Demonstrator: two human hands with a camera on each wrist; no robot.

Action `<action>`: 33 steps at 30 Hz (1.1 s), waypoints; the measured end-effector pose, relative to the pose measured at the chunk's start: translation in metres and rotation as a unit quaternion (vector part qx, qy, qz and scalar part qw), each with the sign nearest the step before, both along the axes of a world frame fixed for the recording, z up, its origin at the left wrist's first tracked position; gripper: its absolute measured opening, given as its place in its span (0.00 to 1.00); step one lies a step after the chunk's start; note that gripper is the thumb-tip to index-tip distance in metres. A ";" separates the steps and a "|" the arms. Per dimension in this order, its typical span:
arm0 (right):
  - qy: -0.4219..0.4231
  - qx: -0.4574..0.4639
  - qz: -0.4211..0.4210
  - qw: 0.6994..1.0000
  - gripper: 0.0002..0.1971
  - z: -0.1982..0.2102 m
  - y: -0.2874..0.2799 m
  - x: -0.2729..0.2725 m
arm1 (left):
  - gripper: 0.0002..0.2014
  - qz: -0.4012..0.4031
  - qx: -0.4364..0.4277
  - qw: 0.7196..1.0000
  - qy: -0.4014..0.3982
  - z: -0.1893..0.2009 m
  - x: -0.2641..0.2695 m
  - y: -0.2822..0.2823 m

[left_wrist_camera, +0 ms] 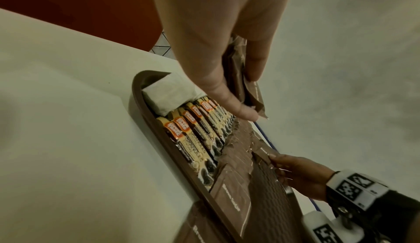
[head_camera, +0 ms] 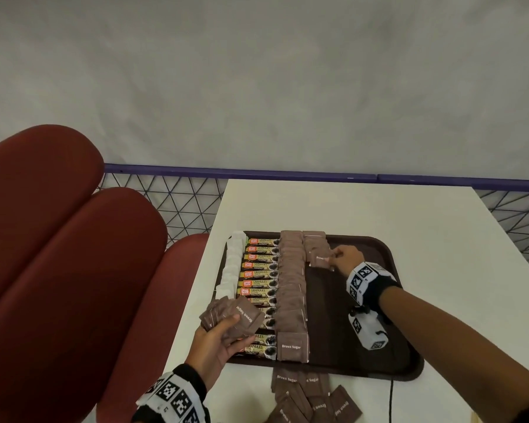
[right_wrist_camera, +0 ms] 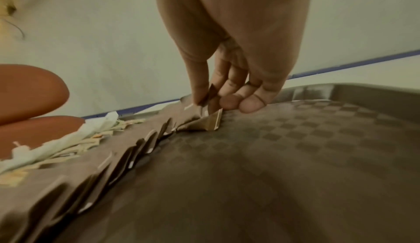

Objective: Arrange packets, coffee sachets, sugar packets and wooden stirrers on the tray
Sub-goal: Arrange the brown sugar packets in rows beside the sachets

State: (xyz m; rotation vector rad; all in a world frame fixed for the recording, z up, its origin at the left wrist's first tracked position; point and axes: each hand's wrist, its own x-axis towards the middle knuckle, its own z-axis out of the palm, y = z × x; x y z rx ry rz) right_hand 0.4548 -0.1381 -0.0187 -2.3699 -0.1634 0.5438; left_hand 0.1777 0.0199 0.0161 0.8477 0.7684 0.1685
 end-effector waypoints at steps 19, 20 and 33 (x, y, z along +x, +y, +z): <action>-0.154 -0.115 0.027 0.981 0.21 -0.011 0.019 -0.003 | 0.21 -0.017 0.031 0.999 0.007 -0.008 -0.001 0.012; -0.167 -0.107 0.028 0.980 0.22 -0.010 0.019 -0.006 | 0.21 -0.016 0.039 0.999 0.009 -0.007 0.000 0.011; -0.051 0.179 0.295 0.937 0.14 0.040 0.021 -0.077 | 0.18 0.008 0.056 0.998 -0.015 0.006 0.013 -0.007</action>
